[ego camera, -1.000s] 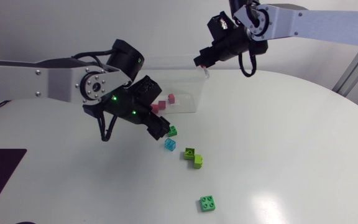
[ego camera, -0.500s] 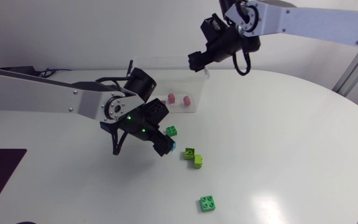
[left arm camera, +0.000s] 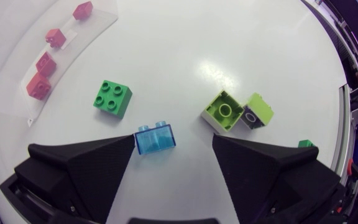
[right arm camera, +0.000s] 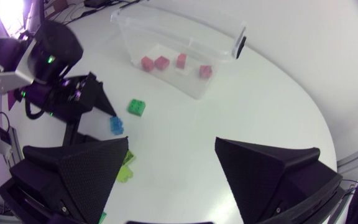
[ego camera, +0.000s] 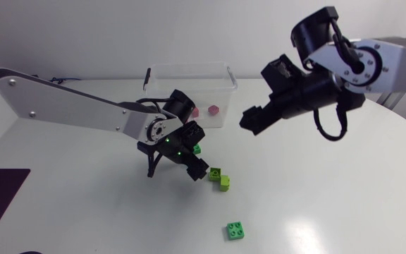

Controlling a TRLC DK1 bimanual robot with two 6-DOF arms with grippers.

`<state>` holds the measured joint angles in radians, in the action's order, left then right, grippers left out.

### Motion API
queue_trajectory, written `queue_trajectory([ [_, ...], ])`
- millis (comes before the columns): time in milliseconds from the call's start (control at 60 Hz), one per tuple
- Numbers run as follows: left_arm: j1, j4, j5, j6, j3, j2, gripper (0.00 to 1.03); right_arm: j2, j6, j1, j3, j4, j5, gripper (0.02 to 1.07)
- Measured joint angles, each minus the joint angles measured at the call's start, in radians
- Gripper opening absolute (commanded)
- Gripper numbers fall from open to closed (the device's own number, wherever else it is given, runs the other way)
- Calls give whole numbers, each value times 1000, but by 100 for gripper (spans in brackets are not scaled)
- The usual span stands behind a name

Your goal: Place the duplo bricks in the container

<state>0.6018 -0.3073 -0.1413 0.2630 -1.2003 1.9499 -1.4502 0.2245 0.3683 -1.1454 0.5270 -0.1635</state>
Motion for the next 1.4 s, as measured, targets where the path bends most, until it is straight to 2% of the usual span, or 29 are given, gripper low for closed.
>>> queue_trajectory([
  [100, 0, 0, 2, -1, -26, 31, 67, 65, 0, 19, 107, -3, -14, 103],
  [233, -2, -1, 8, -8, -61, 47, 65, 125, 9, 41, 200, -7, -20, 103],
  [317, -4, -19, 11, -19, -87, 50, 55, 159, 11, 48, 244, -7, -20, 103],
  [600, -5, -113, 38, -27, -100, 54, 55, 240, 11, 60, 299, -4, -23, 103],
  [1083, -5, -181, 53, -55, -163, 113, 55, 288, 7, 96, 380, -3, -23, 103],
  [1117, -5, -189, 53, -57, -169, 120, 47, 291, 7, 96, 383, -3, -23, 103],
  [1167, -5, -195, 53, -58, -172, 126, 24, 297, 7, 96, 388, -3, -23, 103],
  [1400, -5, -249, 55, -61, -188, 125, 22, 306, 7, 96, 417, -3, -23, 102],
])
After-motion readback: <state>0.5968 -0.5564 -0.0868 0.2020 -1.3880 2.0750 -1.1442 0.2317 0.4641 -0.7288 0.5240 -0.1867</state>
